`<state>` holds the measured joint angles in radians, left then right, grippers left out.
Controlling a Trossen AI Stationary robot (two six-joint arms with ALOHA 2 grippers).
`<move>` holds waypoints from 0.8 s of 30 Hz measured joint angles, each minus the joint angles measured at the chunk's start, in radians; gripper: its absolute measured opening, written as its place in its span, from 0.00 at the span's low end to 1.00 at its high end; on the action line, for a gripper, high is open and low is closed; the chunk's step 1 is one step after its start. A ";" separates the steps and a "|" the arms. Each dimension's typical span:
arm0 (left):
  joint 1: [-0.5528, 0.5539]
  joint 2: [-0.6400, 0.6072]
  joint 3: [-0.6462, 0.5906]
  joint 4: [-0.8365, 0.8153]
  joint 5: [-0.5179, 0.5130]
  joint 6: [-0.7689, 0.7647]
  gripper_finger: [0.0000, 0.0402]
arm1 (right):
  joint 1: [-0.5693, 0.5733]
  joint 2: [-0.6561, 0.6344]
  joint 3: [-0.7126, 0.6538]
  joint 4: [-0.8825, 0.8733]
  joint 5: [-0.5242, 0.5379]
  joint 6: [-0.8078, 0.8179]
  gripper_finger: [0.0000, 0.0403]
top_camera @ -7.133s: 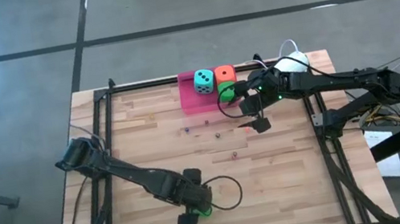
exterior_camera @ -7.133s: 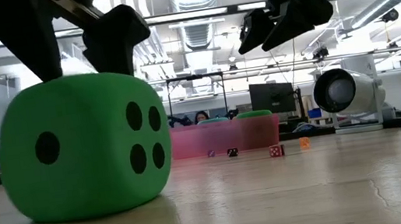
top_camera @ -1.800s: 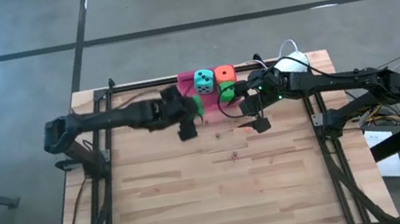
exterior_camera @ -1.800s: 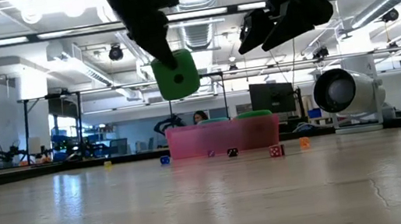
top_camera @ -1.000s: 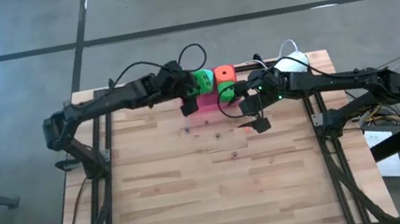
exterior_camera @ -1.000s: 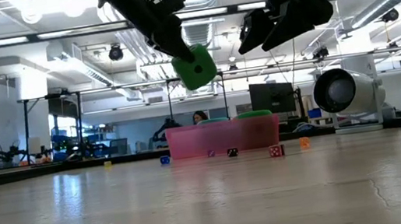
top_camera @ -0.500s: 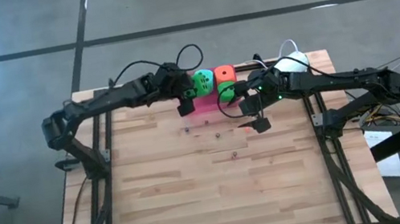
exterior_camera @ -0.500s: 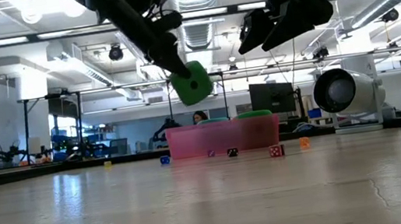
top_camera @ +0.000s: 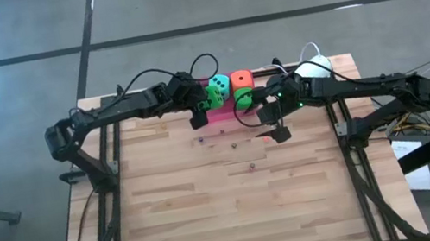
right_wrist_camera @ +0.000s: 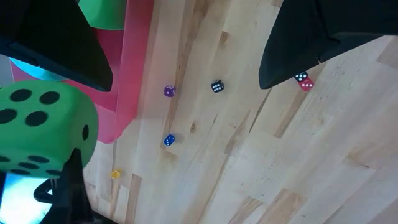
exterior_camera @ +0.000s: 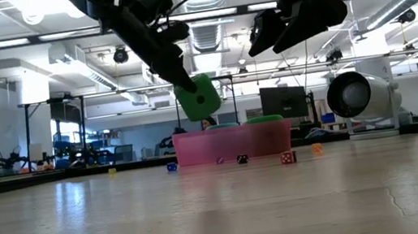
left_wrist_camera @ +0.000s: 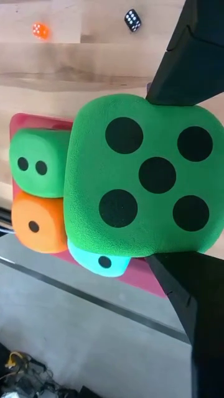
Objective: Pick & Place Dice
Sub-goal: Put the large green dice into the the pink bin
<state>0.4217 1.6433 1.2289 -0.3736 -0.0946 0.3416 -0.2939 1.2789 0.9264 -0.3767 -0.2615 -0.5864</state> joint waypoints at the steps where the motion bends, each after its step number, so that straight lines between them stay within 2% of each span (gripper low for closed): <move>1: 0.000 0.003 -0.002 0.004 0.008 0.000 0.81 | 0.000 0.000 0.000 0.000 0.000 0.000 0.99; 5: 0.000 0.025 -0.005 0.037 0.045 0.007 0.81 | 0.000 0.000 0.000 0.000 0.000 0.000 0.99; 12: 0.004 0.067 -0.005 0.049 0.052 0.023 0.82 | 0.000 0.000 0.000 0.000 0.000 0.002 0.99; 17: 0.002 0.089 -0.005 0.084 0.110 0.027 0.82 | 0.000 0.000 0.000 0.000 0.000 0.002 0.99; 24: 0.011 0.135 -0.004 0.149 0.109 0.026 0.83 | 0.000 0.000 0.000 0.000 0.000 0.000 0.99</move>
<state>0.4328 1.7779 1.2251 -0.2245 0.0147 0.3676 -0.2943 1.2789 0.9264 -0.3767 -0.2615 -0.5865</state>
